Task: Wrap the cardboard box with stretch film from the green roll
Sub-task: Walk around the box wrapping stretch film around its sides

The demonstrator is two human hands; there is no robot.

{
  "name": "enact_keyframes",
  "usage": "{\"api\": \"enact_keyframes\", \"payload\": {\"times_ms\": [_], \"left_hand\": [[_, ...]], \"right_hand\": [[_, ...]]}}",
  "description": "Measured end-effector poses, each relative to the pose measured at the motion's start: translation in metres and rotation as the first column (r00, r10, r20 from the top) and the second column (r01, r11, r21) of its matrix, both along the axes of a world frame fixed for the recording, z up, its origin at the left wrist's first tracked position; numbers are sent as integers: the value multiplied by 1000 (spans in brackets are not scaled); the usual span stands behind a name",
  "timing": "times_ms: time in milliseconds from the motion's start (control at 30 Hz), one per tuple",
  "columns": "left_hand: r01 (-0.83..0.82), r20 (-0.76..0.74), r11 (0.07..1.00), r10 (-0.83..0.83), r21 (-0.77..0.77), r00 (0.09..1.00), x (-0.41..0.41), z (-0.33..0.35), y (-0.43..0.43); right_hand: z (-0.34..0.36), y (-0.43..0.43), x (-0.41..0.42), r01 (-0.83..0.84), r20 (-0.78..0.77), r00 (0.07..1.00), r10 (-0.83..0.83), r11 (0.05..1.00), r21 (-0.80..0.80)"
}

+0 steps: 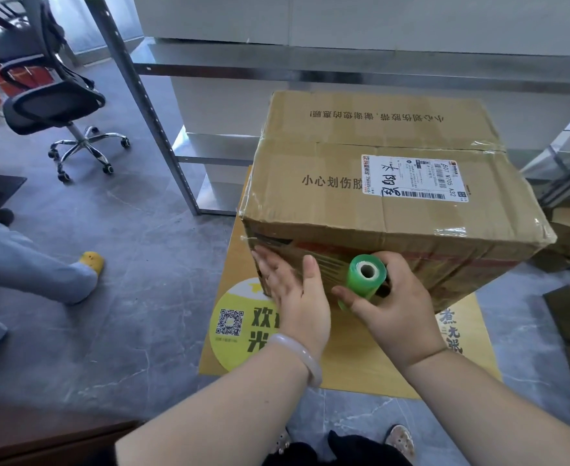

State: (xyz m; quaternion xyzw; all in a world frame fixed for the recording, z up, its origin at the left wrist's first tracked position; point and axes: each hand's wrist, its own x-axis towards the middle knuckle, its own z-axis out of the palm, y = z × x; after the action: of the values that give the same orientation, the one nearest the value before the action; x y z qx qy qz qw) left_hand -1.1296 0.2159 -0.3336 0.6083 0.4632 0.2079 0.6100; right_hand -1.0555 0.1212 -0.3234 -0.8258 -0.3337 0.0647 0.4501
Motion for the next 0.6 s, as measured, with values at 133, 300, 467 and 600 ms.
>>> {"api": "enact_keyframes", "payload": {"times_ms": [133, 300, 467, 600], "left_hand": [[11, -64, 1000, -12, -27, 998, 9, 3, -2], [-9, 42, 999, 7, 51, 999, -15, 3, -3], [-42, 61, 990, 34, 136, 998, -33, 8, 0], [-69, 92, 988, 57, 139, 994, -20, 17, 14]], "right_hand": [[-2, -1, 1, -9, 10, 1000, 9, 1000, -15], [1, -1, -2, -3, 3, 1000, 4, 1000, -26], [3, -2, 0, -20, -7, 1000, 20, 999, -36], [5, -3, 0, -20, -33, 999, 18, 999, -43]]}}
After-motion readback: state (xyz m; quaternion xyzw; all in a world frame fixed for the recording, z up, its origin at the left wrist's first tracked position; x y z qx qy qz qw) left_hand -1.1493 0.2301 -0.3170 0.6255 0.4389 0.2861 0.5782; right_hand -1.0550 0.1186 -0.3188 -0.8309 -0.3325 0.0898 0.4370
